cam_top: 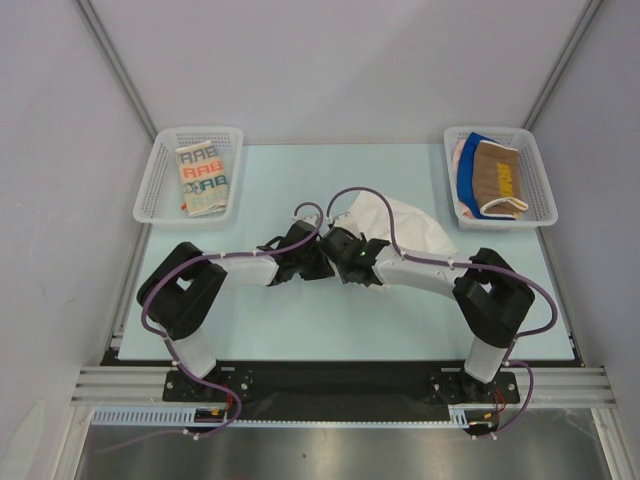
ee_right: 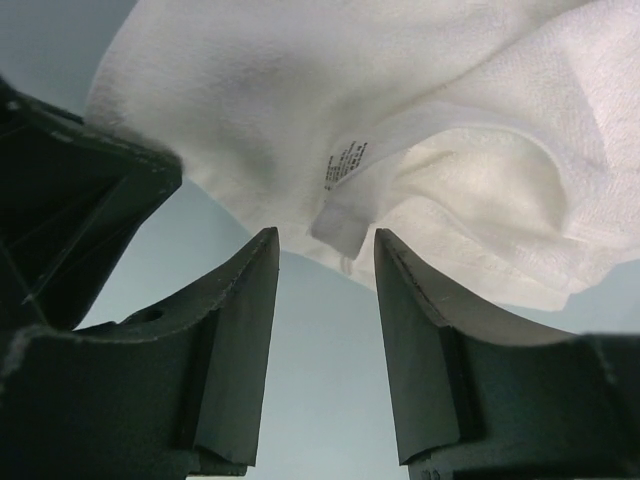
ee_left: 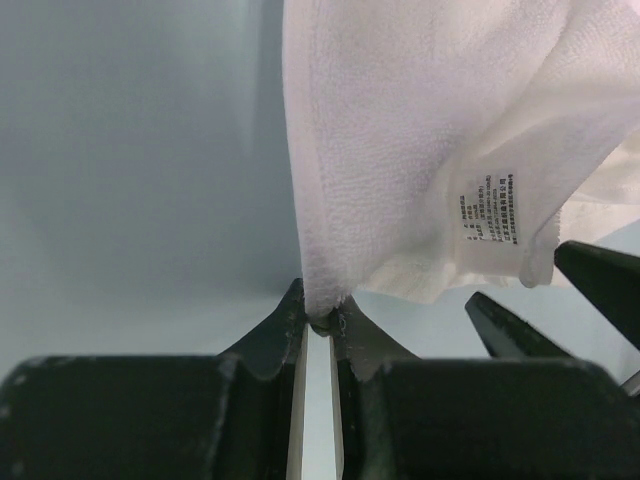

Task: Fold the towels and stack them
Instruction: Flatten out the crumpled towel

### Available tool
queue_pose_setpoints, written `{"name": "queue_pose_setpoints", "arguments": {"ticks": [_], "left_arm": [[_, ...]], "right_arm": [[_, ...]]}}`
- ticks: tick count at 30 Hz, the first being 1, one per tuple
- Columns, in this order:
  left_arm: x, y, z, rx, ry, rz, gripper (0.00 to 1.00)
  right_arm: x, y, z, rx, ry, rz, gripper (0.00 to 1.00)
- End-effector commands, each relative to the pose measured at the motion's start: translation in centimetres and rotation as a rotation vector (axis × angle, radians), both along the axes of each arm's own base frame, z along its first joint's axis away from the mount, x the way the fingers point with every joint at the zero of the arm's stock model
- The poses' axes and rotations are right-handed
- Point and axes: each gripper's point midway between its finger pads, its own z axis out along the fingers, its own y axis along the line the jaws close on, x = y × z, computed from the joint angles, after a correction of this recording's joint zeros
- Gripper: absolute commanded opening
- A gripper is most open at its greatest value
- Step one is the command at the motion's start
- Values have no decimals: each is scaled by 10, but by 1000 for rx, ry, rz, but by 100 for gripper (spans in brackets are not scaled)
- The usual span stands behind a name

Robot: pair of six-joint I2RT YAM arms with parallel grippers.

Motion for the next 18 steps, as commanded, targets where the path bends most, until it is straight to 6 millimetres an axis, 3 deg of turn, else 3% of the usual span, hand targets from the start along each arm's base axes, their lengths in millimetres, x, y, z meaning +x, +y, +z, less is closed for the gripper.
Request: {"name": "queue_pose_setpoints", "arguments": {"ticks": [1,12,16,18], "left_arm": [[3,1,4,-1,-15,-19,0],[3,2,7,-9,-20,-19,0],[3,3,9,-10,-24,-16,0],[3,3,10,-13,-25,-16,0]], "right_arm": [[6,3,14,-49,-60,-6,49],[17,-5,11,-158,-91,-49,47],[18,-5,14,-157,-102,-59,26],[17,-6,18,-148,-110,-62,20]]}}
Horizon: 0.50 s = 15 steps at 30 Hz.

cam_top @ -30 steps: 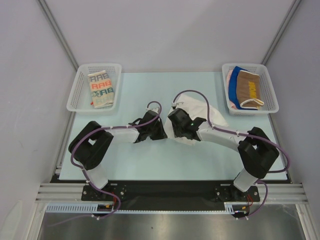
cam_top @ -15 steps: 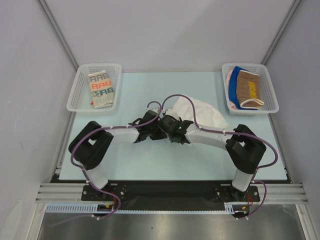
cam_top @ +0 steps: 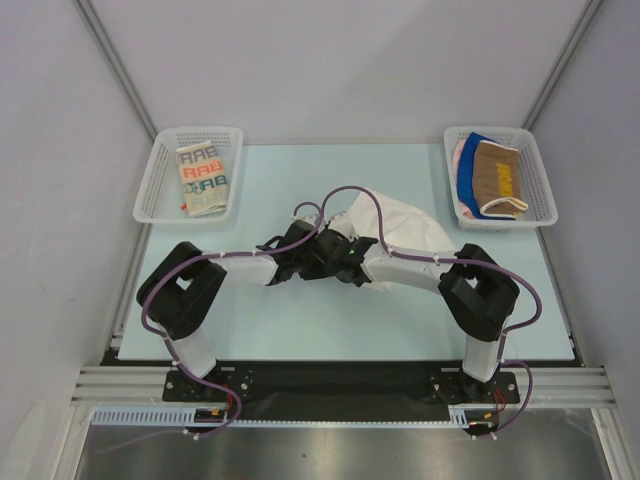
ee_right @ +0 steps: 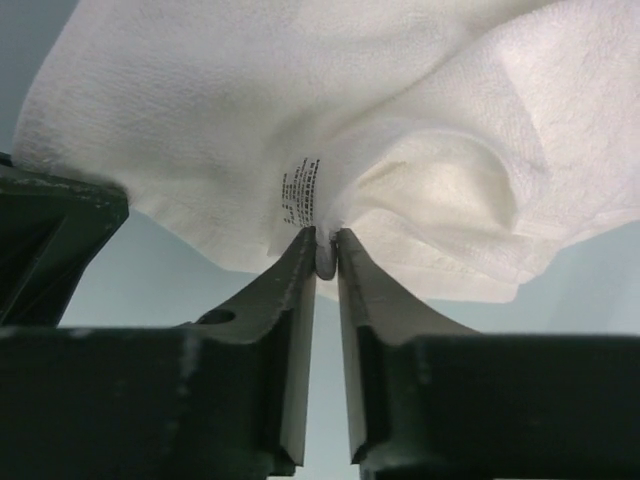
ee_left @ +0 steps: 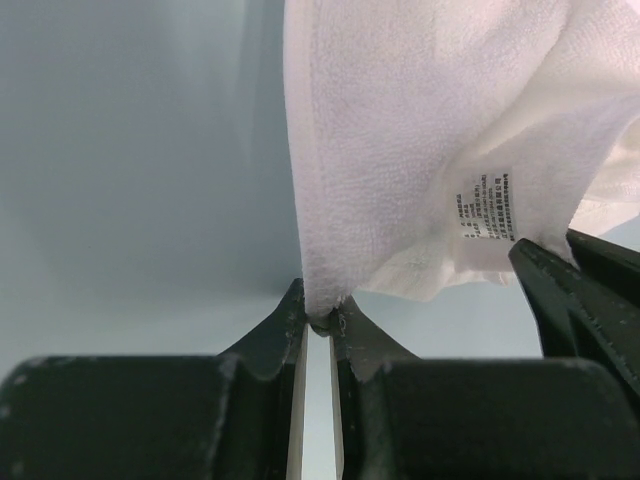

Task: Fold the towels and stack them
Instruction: Flatten out the crumpled towel

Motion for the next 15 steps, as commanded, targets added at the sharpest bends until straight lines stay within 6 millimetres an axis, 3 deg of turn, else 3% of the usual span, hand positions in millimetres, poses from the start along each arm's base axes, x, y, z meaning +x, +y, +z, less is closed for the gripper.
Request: {"name": "queue_pose_setpoints", "arguments": {"ticks": [1,7,11,14,15], "left_arm": [[3,3,9,-3,-33,-12,0],[2,5,16,-4,-40,-11,0],[5,10,37,-17,-76,-6,0],[9,16,71,-31,-137,3,0],[11,19,85,-24,-159,3,0]], "right_arm": [[9,2,20,10,-67,-29,17],[8,-6,32,18,-90,-56,7],[8,-16,48,106,-97,-89,0],[9,-28,85,209,-143,-114,0],[10,-35,113,286,-175,-121,0]]}}
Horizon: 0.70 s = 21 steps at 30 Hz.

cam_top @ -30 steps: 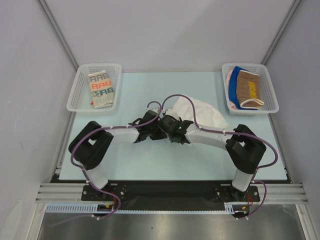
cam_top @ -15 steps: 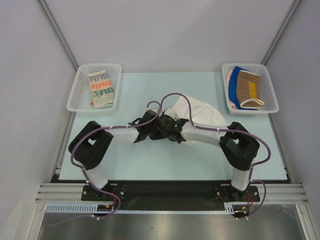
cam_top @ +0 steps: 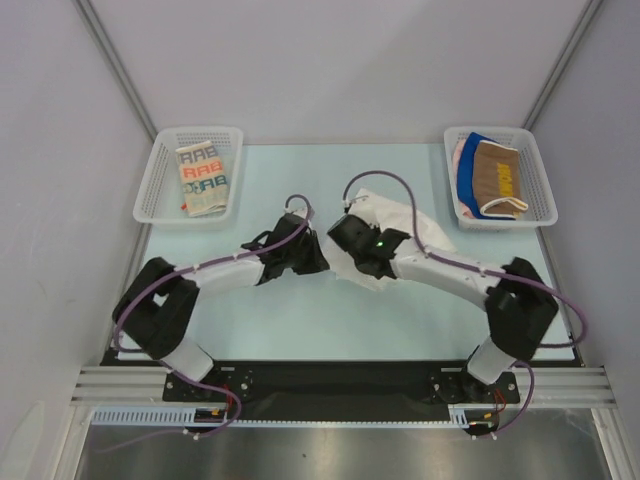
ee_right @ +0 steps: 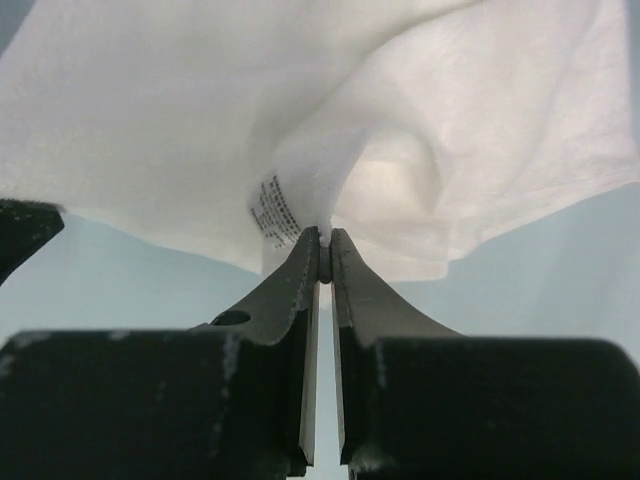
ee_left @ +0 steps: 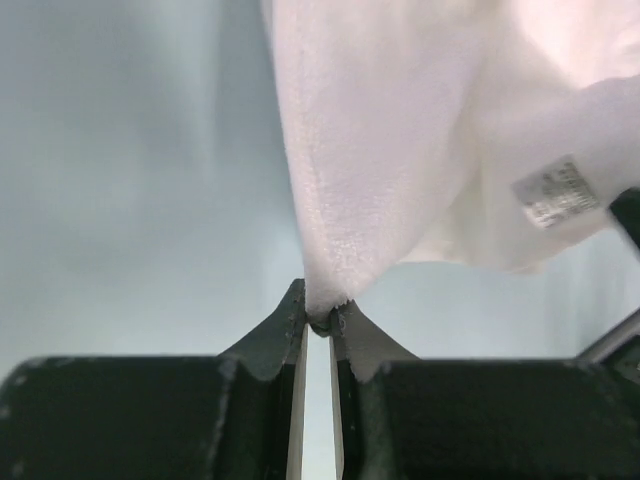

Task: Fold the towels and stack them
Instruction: Flatten out the crumpled towel

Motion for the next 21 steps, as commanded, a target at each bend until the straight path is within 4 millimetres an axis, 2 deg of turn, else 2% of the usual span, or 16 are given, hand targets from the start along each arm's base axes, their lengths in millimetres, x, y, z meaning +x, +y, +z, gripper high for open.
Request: {"name": "queue_pose_setpoints", "arguments": {"ticks": [1,3,4,5,7,9,10,12,13,14,15,16,17,18,20,21], "left_arm": [[15,9,74,-38,-161,8,0],[17,12,106,-42,-220,7,0],[18,14,122,-52,-249,10,0],[15,16,149,-81,-301,7,0],[12,21,187,-101,-364,1,0],[5,31,238,-134,-464,6,0],[1,34,256,-144,-499,6,0],[-11,49,310,-169,-604,13,0],[-16,54,328,-179,-637,11,0],[-22,59,347,-190,-673,8,0],[-35,69,384,-218,-746,8,0],[-42,75,404,-235,-786,9,0],[-49,81,422,-251,-826,11,0],[-63,89,454,-281,-898,4,0],[-81,102,488,-319,-979,0,0],[-97,111,517,-346,-1045,-10,0]], "right_arm": [[9,-17,81,224,-138,-62,0],[11,-27,116,330,-177,-56,0],[6,-34,146,401,-228,-46,0],[4,-38,172,460,-268,-38,0],[0,-47,207,532,-319,-18,0],[-13,-62,259,622,-414,-2,0],[-18,-65,276,649,-443,17,0],[-31,-74,310,705,-508,39,0],[-39,-76,336,746,-546,67,0],[-44,-79,350,772,-572,80,0],[-49,-80,363,796,-595,98,0],[-58,-82,387,837,-635,126,0],[-64,-81,398,863,-648,158,0],[-71,-82,413,892,-672,182,0],[-89,-83,445,953,-722,261,0],[-95,-83,458,976,-747,288,0]]}}
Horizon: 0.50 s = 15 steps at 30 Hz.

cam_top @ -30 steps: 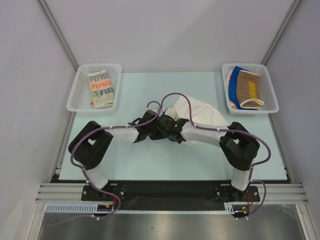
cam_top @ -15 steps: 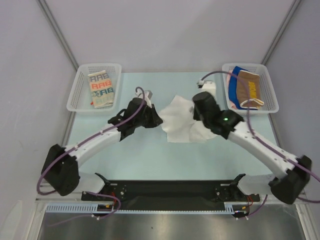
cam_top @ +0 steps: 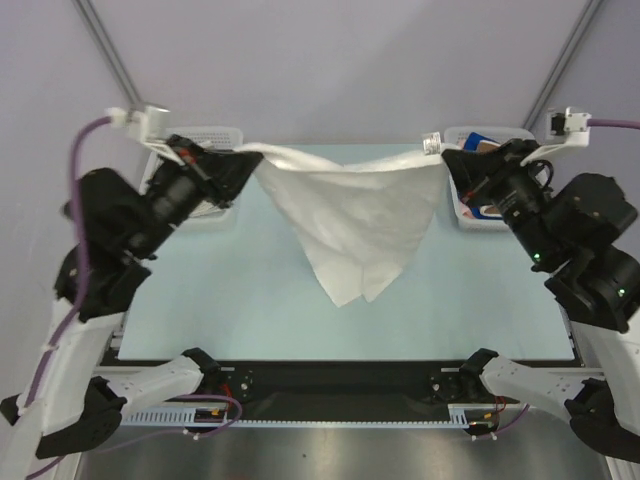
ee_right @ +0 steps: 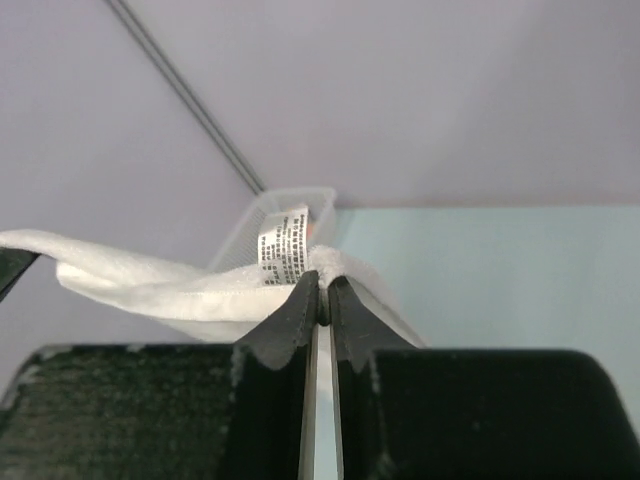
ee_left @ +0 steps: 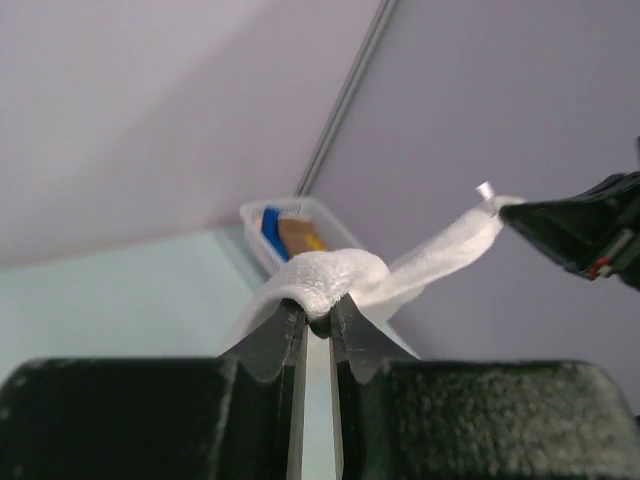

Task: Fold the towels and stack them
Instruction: Flatten out the crumpled towel

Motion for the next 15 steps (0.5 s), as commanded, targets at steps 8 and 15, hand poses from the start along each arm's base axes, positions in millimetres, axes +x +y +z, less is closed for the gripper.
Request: {"name": "queue_pose_setpoints", "arguments": {"ticks": [8,15], "left_arm": [[-106,60,155,-86,-440,-69,0],[-151,80,181,-130,-569,-112,0]], "right_arm": [[-85,-7,137,149,-390,265,0],[-116,-15,175,188,-508,330,0]]}}
